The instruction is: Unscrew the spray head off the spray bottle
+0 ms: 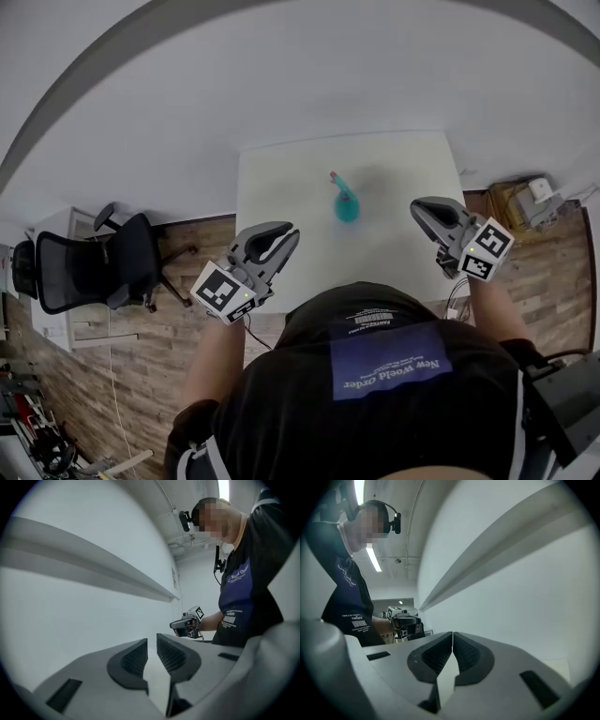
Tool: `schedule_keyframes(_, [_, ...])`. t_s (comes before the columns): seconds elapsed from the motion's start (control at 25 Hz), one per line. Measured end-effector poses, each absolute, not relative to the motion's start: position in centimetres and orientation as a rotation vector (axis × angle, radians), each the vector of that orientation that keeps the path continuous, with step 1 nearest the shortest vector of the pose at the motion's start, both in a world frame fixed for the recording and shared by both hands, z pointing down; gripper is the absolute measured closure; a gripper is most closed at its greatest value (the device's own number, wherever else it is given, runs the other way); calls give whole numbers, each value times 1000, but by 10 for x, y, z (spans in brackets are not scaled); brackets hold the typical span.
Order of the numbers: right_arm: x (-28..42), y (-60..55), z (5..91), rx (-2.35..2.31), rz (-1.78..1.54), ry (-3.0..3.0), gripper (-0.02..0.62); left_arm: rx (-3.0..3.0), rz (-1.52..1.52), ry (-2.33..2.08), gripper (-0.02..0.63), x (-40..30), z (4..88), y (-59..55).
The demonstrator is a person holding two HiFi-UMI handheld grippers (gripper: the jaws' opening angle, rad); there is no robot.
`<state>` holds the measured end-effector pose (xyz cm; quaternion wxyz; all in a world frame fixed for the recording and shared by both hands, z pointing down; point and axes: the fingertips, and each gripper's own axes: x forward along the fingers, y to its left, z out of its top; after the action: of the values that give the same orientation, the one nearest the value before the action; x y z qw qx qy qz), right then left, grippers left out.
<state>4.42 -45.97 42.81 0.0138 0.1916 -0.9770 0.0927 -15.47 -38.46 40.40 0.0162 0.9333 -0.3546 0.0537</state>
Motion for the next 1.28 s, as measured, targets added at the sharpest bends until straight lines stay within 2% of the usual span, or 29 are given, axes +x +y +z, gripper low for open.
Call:
schedule_keyframes(0.28, [93, -511, 441, 536, 325, -3099, 600, 2917, 544, -1090, 554, -100, 441, -439])
schedule_keyframes(0.64, [83, -516, 470, 770, 441, -3041, 600, 3041, 911, -629, 552, -94, 488, -466])
schedule_keyframes(0.84, [90, -505, 490, 881, 489, -3000, 600, 3066, 1224, -298, 551, -86, 533, -485])
schedule_keyframes(0.88, [98, -507, 494, 901, 500, -2994, 600, 3059, 1293, -236, 531, -79, 542, -492])
schedule_keyframes(0.92, [105, -510, 498, 918, 508, -2988, 600, 3047, 1352, -179, 462, -73, 550, -499])
schedule_keyframes(1.04, [114, -516, 499, 949, 520, -2979, 600, 3025, 1491, -65, 453, -65, 559, -512])
schedule_keyframes(1.12, [114, -516, 494, 958, 521, -2983, 600, 3008, 1598, 9, 403, -67, 560, -514])
schedule_keyframes(1.28, [115, -517, 492, 962, 522, -2988, 600, 2959, 1839, 214, 396, -70, 570, -515])
